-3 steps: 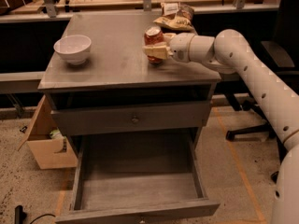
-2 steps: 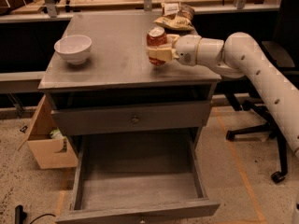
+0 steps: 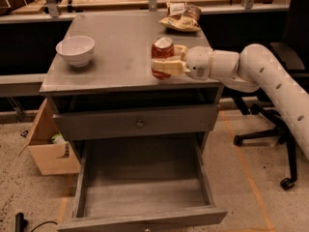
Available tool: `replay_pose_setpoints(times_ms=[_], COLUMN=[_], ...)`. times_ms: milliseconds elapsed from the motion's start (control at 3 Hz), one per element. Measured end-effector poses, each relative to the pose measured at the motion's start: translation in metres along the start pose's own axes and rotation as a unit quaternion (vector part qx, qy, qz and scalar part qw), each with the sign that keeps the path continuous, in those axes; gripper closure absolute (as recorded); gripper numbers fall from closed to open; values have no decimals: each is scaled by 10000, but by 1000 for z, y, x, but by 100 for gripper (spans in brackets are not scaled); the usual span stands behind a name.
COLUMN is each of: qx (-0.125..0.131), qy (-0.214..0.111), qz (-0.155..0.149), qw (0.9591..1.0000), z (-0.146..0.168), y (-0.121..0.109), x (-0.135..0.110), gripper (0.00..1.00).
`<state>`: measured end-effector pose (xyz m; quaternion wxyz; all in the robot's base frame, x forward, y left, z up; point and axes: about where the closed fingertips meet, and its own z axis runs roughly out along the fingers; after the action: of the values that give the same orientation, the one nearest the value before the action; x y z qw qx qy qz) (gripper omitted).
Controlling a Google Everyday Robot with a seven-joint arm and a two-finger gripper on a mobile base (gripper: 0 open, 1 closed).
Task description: Place coke can into middle drawer
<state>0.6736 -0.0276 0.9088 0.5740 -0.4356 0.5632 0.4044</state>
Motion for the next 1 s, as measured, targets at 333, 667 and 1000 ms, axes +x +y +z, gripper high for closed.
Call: replay_pose_setpoints(times_ms=[333,667,1000], qx=[-163,-129,-144], qy=[-50,-488,-997], qz=[45,147,436], qw=[9998,9986,9940], z=[1,-9,-26], y=[16,47,94], x=[-6,-18,-1], gripper=[100,100,100])
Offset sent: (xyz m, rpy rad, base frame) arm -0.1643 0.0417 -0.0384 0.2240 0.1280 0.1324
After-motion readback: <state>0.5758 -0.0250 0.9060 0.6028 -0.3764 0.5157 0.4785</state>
